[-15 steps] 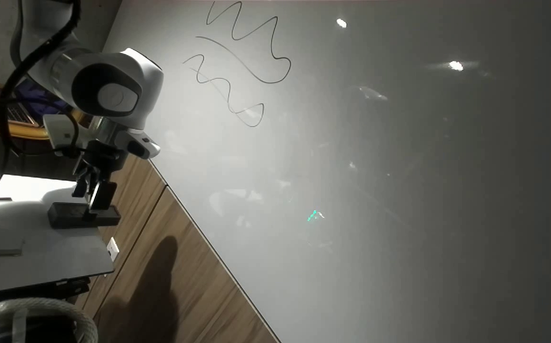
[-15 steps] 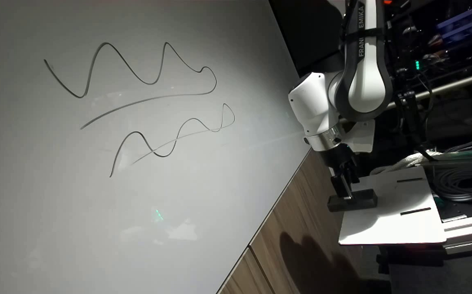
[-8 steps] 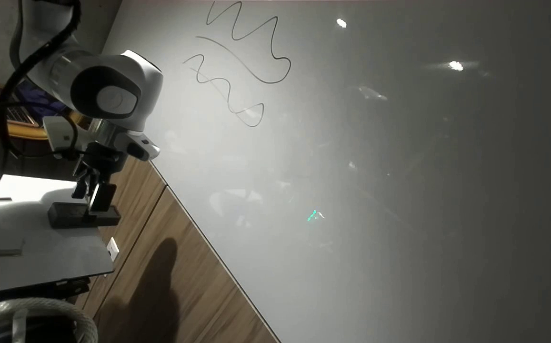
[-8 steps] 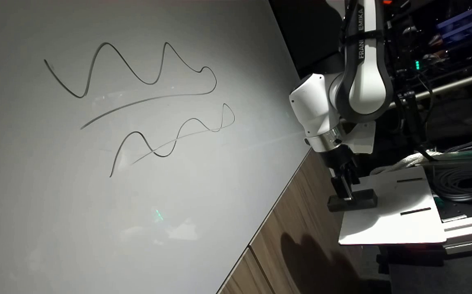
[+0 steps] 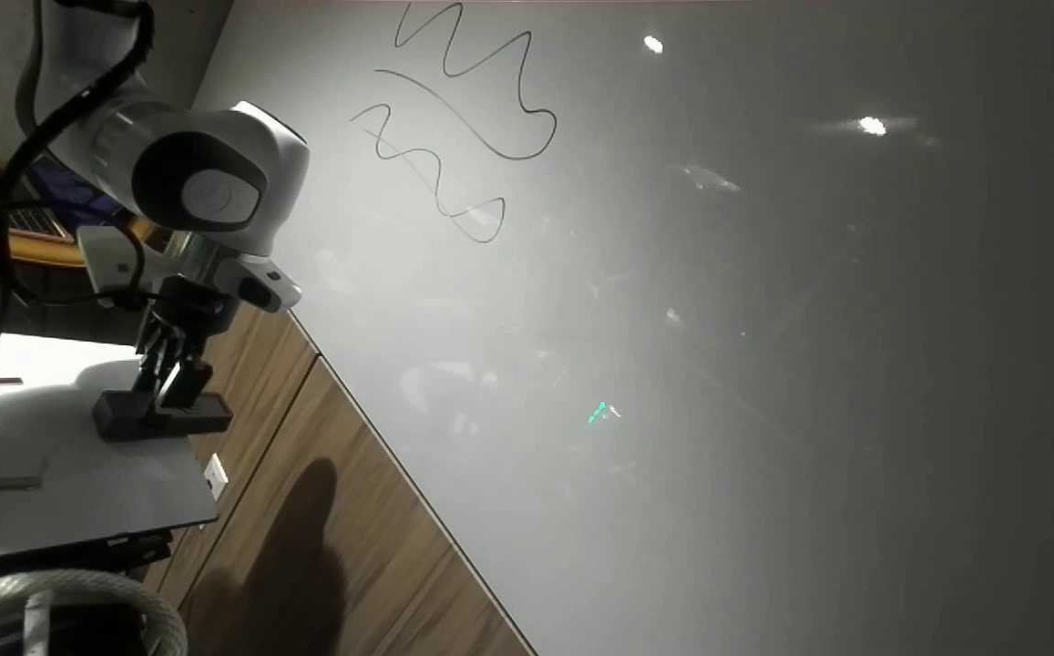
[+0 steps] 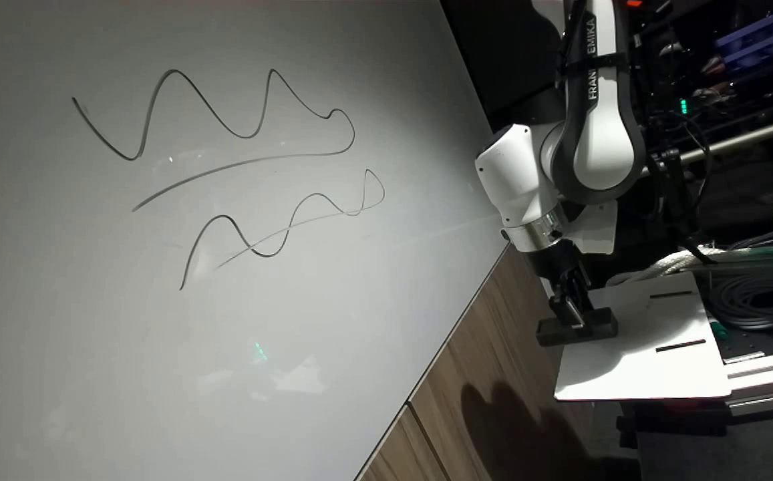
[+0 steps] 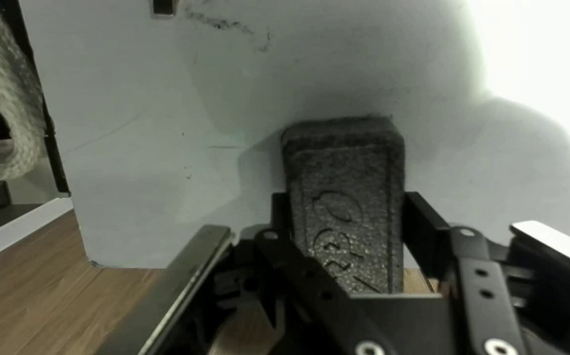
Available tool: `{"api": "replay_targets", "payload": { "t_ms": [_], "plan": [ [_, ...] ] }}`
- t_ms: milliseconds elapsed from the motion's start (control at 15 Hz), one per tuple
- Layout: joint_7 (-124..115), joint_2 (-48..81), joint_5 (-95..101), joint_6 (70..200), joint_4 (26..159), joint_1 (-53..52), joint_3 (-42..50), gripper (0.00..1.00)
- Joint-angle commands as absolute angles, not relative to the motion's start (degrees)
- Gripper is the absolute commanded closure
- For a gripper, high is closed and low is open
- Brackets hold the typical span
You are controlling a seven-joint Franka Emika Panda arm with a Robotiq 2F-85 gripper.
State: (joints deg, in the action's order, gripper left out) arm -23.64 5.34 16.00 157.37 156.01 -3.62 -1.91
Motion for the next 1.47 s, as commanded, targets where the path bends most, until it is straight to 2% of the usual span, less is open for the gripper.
{"api": "replay_targets", "payload": {
  "t_ms": [0, 333, 600, 933, 1400],
  "plan": [
    [-23.5, 5.1, 17.1, 158.3, 156.3, -4.5, -0.8, 0.71],
    [-23.4, -0.1, 15.9, 154.7, 155.5, -5.5, -2.1, 0.71],
    [-26.1, -7.6, 20.2, 149.9, 149.8, -7.2, -5.7, 0.71],
    [-26.7, -12.4, 23.6, 148.2, 138.9, -7.8, -14.6, 0.71],
    [-30.0, -9.1, 30.7, 143.5, 116.1, -7.1, -24.4, 0.71]
  ]
}}
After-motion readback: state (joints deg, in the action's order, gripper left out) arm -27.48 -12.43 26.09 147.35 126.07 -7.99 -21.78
